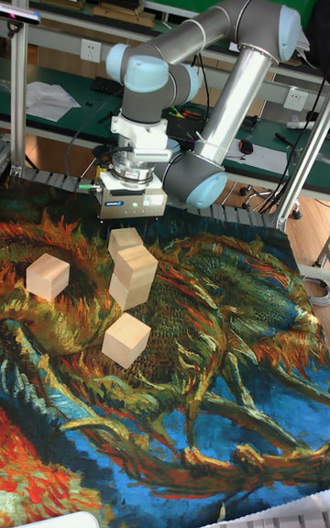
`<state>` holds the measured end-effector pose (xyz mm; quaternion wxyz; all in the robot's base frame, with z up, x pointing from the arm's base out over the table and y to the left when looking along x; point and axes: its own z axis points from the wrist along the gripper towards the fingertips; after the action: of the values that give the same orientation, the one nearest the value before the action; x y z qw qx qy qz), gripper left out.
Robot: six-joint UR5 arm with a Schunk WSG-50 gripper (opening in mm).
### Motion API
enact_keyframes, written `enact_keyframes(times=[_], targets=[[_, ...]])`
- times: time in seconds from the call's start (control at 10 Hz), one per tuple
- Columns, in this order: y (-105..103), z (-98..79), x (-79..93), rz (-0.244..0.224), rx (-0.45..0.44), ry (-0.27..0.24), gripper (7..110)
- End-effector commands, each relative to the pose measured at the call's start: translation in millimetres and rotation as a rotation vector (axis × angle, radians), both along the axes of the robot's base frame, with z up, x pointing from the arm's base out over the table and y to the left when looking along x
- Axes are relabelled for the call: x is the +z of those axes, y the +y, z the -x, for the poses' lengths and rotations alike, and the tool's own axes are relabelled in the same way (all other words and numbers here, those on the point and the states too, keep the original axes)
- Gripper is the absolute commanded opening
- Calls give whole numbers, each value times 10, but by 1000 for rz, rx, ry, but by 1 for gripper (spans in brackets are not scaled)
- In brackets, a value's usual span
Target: Stack the blocks in a vertical line of five
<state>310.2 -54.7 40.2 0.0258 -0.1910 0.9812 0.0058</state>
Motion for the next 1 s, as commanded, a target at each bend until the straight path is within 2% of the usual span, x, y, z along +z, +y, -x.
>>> enact_keyframes(times=[0.0,0.3,0.9], targets=[[9,-24,-26,5,-5,-14,88],[-35,-55,-77,20,52,-13,88],[-21,-121,-266,26,53,-22,88]])
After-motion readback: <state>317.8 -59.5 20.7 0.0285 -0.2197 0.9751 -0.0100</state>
